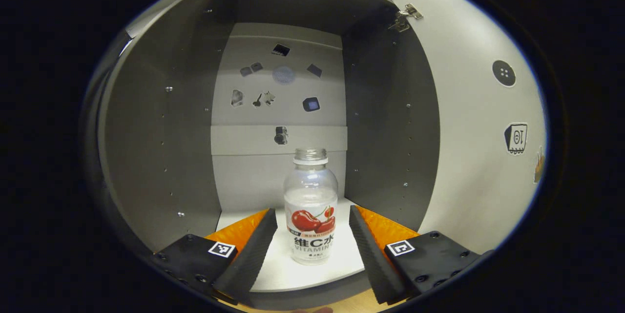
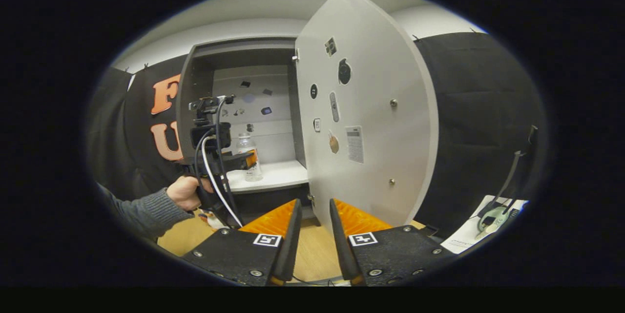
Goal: Open the cabinet door with the right hand, grasp the bottle in the cabinet with the left hand and place it on the coaster, then close the cabinet door with the right hand.
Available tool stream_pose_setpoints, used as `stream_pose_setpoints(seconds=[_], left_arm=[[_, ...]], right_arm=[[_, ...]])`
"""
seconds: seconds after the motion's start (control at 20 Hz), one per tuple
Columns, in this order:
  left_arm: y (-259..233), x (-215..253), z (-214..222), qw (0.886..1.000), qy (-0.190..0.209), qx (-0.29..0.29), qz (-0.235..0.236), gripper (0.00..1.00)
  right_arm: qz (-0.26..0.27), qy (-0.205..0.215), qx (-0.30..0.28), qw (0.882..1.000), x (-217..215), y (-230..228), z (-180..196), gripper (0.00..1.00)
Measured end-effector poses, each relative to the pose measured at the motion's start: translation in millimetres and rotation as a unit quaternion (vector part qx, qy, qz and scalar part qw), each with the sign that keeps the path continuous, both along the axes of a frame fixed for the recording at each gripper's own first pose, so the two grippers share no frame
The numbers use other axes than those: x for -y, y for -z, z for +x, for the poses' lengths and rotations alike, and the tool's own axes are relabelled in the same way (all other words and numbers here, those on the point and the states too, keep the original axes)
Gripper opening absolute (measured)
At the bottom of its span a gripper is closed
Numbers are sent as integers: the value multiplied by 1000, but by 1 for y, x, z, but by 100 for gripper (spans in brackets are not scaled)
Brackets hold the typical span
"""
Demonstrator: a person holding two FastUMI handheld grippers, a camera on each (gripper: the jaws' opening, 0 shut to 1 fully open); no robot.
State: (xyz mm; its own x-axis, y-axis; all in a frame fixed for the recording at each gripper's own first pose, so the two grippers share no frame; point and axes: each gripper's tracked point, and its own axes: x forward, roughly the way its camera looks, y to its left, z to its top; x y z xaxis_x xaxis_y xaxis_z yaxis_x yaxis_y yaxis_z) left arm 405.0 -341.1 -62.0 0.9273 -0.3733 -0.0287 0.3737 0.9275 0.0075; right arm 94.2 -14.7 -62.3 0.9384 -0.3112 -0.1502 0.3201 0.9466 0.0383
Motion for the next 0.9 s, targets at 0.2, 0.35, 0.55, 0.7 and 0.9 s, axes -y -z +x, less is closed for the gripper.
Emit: stream_pose_setpoints(seconds=[0.2,0.35,0.55,0.7,0.9], left_arm=[[-5,12,27,1000,-4,11,3,97],[-7,21,36,1000,1,14,-5,97],[-13,11,24,1000,-14,18,-9,87],[-21,-7,-9,999,-26,30,-6,87],[-28,-38,-71,997,-50,50,7,85]], right_arm=[[3,-2,0,1000,0,1,14,36],[-17,4,-11,1000,8,4,12,36],[-25,-9,-15,1000,9,4,3,36],[-16,-24,-11,1000,9,3,-9,36],[-14,-45,-11,999,12,6,-34,36]])
